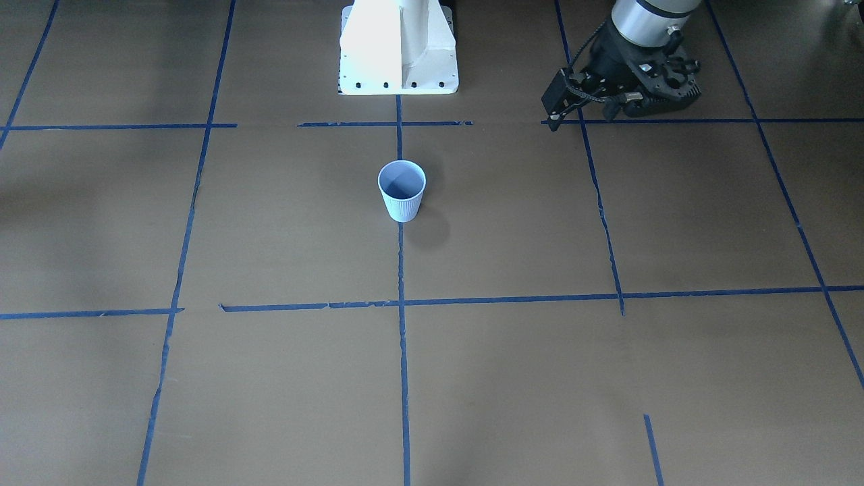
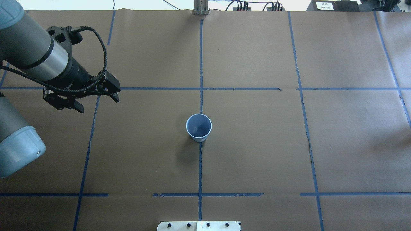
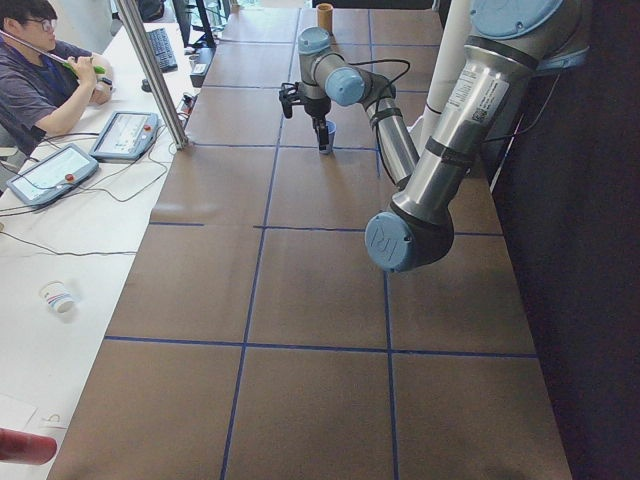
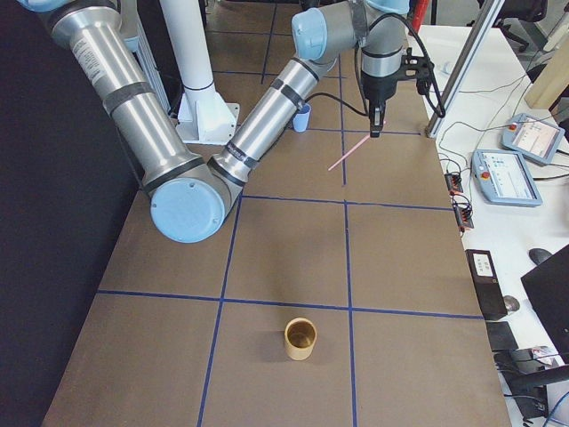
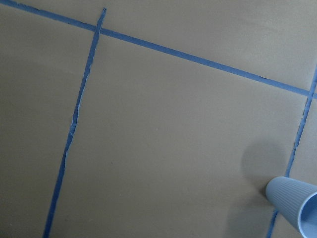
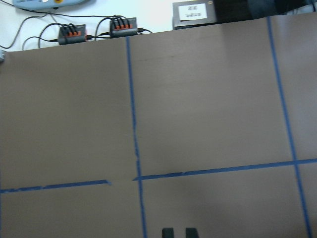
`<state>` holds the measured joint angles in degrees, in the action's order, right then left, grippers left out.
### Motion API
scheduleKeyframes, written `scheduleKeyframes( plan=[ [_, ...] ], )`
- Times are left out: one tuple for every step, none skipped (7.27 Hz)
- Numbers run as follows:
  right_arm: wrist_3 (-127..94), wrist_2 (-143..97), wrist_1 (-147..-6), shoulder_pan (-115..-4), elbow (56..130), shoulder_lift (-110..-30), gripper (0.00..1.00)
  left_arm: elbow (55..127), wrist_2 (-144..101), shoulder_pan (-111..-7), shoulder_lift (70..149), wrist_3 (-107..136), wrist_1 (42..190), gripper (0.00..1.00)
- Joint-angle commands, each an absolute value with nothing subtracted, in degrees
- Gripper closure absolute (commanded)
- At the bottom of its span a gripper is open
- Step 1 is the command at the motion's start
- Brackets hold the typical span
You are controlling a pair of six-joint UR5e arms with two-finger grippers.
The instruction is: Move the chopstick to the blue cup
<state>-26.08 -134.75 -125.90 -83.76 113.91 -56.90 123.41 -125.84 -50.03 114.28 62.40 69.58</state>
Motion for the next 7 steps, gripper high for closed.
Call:
scheduleKeyframes(
  plan=[
    [-46.41,-131.60,-114.15,-71.95,114.52,-51.79,1.00,122.44,-125.95,-54.91,109.97,49.80,69.52,0.00],
    [-53.19,-126.70,-110.43,-65.54,114.52,-48.55,1.00,121.30,-126.21,-57.89,108.56,44.53,69.43,0.00],
    [-59.18,-121.43,-106.30,-59.91,114.52,-45.99,1.00,120.16,-126.30,-60.27,106.98,38.82,69.43,0.00],
    [-60.63,-115.63,-103.13,-54.72,114.52,-44.31,1.00,118.75,-126.30,-62.64,105.92,33.97,69.43,0.00],
    [-61.17,-111.05,-103.01,-49.97,114.26,-42.03,1.00,117.26,-126.30,-65.62,104.43,27.84,69.52,0.00],
    [-61.78,-105.26,-102.92,-45.14,114.08,-41.05,1.00,115.24,-126.39,-68.00,102.94,21.94,69.52,0.00],
    [-61.79,-99.03,-102.57,-40.30,113.91,-40.70,1.00,113.40,-126.47,-70.64,102.22,17.45,69.61,0.00]
  ],
)
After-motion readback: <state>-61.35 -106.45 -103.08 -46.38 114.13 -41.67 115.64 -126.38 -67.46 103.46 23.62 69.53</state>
